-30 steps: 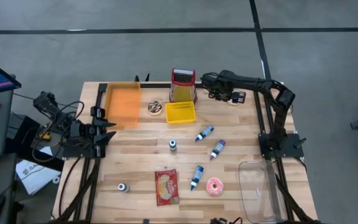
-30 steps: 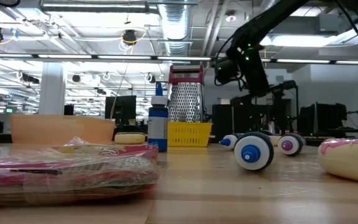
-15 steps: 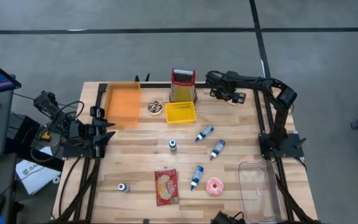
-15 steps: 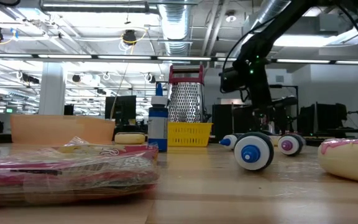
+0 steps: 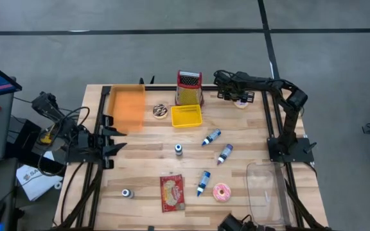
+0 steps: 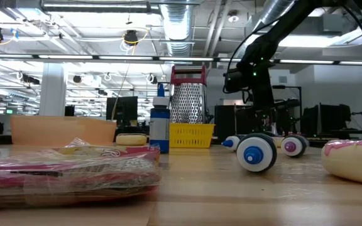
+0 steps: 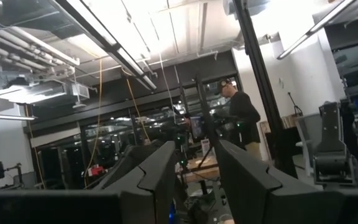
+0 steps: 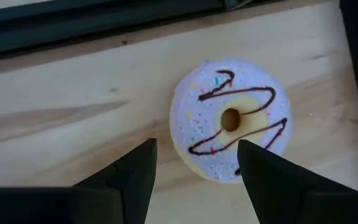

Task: Pick & Place Food Item
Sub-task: Put the purple donut into the yellow bin

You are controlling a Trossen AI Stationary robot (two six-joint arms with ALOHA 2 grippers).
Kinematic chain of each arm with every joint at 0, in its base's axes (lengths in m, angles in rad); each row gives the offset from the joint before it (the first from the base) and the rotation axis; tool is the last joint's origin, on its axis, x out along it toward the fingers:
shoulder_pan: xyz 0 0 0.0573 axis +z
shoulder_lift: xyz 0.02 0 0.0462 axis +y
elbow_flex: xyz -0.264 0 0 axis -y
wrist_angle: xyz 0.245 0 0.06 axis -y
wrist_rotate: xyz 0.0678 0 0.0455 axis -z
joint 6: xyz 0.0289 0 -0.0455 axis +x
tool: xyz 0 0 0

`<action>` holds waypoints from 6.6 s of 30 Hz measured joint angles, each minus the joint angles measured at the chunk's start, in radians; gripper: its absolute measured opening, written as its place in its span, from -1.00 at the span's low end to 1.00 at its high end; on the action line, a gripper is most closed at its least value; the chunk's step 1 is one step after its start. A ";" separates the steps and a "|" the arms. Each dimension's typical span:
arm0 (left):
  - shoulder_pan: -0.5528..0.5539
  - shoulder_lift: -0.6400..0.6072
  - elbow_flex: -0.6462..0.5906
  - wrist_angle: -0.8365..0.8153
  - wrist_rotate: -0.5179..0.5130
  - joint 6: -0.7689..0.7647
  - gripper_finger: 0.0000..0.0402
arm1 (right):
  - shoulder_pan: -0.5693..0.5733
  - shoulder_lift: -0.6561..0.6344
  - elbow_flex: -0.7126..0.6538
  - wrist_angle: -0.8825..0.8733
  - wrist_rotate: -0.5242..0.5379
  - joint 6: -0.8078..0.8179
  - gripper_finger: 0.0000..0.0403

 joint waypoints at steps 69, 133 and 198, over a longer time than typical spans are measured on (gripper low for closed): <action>0.000 0.066 0.034 -0.002 0.000 0.000 -0.42 | -0.042 0.000 -0.135 0.268 -0.022 -0.048 -0.46; -0.081 0.065 0.035 -0.001 -0.251 0.081 -0.42 | 0.499 0.329 0.745 -0.177 -0.133 -0.180 -0.56; -0.092 0.065 0.035 0.001 -0.261 0.087 -0.42 | 0.489 0.326 0.607 -0.070 -0.151 -0.249 0.08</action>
